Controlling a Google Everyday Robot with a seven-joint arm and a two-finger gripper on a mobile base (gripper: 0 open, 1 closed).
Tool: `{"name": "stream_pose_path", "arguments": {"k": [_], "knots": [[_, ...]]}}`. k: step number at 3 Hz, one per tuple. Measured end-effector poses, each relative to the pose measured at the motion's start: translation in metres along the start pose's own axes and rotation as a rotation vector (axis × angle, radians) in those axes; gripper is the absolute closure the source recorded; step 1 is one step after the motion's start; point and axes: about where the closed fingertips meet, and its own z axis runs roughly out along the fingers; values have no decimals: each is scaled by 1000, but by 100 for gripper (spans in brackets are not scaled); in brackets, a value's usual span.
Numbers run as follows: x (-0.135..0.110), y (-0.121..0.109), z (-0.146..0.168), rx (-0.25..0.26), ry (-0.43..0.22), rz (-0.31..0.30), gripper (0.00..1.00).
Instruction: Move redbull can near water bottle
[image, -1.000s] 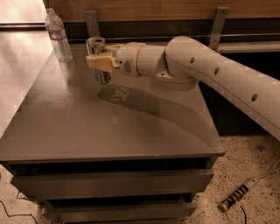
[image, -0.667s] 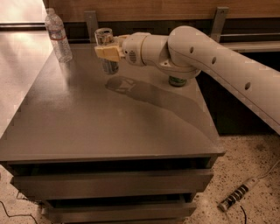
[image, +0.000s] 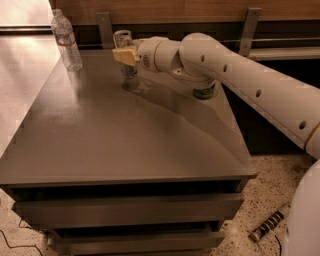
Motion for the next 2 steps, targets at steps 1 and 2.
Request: {"name": "stream_pose_path", "arguments": {"k": [1,2], "knots": [[-2,-11,30,76,-78,32,100],[-6,-17,50,82,-119,36,100]]}}
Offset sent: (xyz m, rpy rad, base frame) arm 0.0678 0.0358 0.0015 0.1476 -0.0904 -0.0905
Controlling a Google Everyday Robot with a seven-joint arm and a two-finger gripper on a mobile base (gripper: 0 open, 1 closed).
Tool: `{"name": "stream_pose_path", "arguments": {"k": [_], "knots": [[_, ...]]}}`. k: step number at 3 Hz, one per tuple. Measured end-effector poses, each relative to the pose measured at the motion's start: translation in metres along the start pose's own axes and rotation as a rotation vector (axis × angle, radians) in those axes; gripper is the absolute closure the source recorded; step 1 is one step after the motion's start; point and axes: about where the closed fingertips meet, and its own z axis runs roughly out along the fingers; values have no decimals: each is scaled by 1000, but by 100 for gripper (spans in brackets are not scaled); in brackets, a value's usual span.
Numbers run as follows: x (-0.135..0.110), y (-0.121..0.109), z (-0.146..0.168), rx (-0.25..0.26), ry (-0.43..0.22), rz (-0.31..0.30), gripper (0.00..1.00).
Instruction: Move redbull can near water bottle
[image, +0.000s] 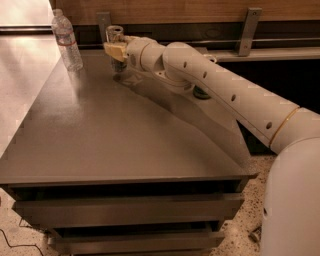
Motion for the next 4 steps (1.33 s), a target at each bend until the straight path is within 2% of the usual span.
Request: {"name": "stream_pose_path", "arguments": {"k": [1,3,4], "knots": [[-6,10,27,-46,-9,24,100],[25,1,63,-126,48,60,100],[35,-5,65,-146,47,69,100]]}}
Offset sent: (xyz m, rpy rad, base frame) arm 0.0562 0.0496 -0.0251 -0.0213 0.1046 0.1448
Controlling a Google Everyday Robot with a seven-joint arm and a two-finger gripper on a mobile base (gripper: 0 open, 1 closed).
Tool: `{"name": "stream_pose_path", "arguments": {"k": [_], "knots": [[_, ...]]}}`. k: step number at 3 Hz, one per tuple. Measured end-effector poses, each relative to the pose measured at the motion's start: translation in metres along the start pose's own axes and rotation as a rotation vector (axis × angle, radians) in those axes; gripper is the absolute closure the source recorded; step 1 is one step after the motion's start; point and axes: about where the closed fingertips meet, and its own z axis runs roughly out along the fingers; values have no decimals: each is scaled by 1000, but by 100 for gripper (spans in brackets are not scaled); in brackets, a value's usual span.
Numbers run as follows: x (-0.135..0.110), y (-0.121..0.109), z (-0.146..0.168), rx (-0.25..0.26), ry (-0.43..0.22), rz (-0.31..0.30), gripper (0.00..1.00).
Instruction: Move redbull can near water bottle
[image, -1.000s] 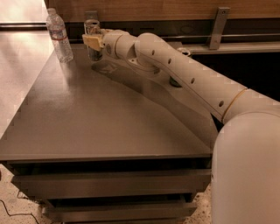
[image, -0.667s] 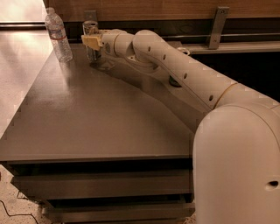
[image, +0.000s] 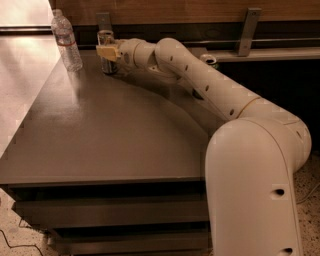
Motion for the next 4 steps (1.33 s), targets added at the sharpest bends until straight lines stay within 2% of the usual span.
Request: {"name": "stream_pose_path", "arguments": {"k": [1,2,4], "knots": [[0,2,2,-4,0,1,83],[1,5,4,-7,1,1,59],[2,11,9,-17,2,3,0]]}}
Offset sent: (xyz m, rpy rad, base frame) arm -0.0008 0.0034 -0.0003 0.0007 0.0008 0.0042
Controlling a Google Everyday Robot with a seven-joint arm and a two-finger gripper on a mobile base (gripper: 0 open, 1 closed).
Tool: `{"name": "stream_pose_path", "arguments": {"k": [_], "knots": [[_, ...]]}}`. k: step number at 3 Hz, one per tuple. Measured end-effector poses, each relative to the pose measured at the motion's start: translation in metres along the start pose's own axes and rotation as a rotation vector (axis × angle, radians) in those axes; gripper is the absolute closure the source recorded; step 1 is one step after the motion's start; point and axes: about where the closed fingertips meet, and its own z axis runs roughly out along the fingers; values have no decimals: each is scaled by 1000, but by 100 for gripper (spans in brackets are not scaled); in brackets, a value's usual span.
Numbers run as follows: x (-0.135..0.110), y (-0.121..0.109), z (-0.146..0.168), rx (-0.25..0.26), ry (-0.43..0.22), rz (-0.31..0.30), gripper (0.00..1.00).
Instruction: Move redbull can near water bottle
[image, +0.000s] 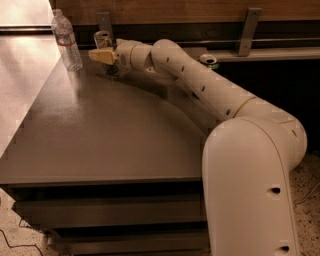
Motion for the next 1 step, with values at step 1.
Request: {"name": "stream_pose_path", "arguments": {"k": [1], "knots": [[0,1,1,-1,0,0,0]]}}
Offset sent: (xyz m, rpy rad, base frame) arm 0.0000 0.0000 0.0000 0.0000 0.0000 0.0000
